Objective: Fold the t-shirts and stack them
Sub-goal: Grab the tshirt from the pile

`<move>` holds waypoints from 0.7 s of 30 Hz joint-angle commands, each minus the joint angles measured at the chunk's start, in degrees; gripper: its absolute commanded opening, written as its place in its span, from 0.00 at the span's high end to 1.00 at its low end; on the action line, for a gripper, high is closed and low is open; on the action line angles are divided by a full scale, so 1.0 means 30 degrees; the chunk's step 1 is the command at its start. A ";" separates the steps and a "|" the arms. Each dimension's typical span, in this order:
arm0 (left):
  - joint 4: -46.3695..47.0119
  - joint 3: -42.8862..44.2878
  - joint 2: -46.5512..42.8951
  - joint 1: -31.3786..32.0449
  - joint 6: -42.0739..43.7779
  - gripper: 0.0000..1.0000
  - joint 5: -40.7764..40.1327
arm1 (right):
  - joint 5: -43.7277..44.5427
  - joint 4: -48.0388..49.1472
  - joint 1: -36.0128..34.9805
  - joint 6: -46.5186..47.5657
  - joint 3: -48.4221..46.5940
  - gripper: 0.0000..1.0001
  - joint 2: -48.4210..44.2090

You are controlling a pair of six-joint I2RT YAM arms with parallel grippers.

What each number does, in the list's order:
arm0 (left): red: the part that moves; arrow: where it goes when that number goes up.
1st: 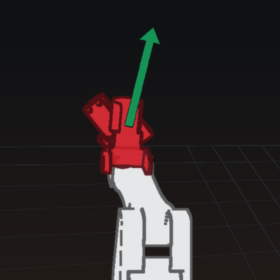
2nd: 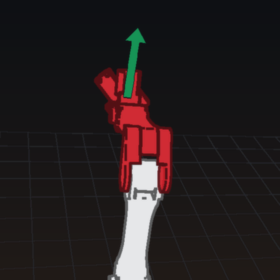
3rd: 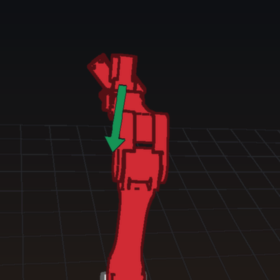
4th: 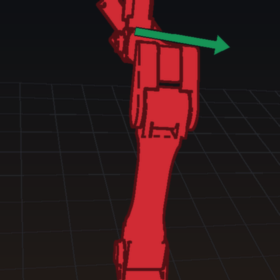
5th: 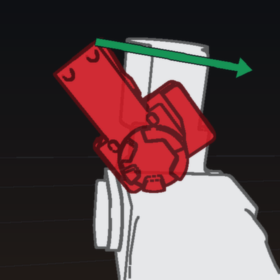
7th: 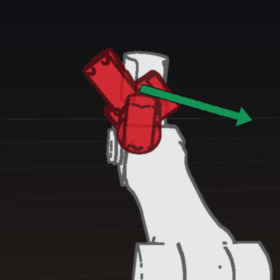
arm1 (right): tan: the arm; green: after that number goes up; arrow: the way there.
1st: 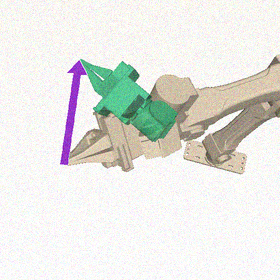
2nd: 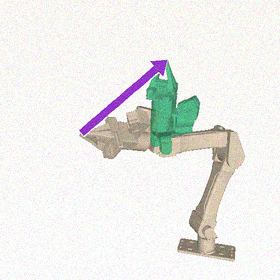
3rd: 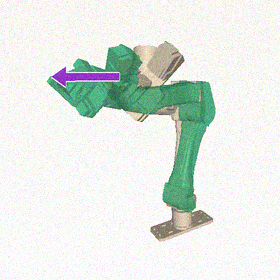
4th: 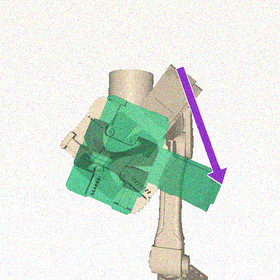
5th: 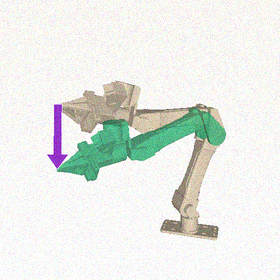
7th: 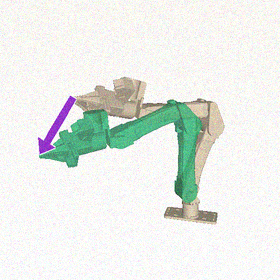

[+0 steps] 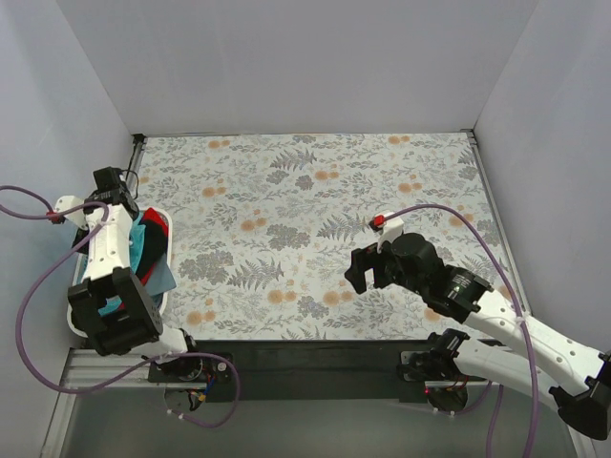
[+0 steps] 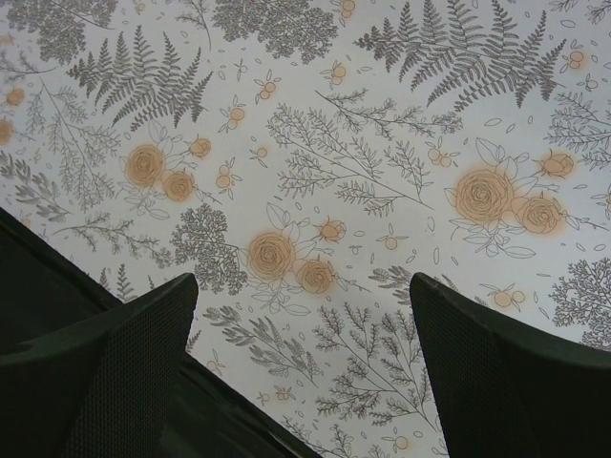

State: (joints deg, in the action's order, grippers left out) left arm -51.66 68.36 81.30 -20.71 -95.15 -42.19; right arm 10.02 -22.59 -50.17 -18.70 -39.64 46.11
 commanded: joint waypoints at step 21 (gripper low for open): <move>0.2982 0.1584 -0.1431 -0.0538 0.2857 1.00 0.6034 | -0.1671 0.0557 -0.0092 -0.0154 -0.0087 0.02 0.0099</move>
State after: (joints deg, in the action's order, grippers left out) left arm -43.53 67.79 82.94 -22.13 -89.65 -27.97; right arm 5.78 -22.57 -50.17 -19.29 -38.57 45.91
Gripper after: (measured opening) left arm 0.018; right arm 0.981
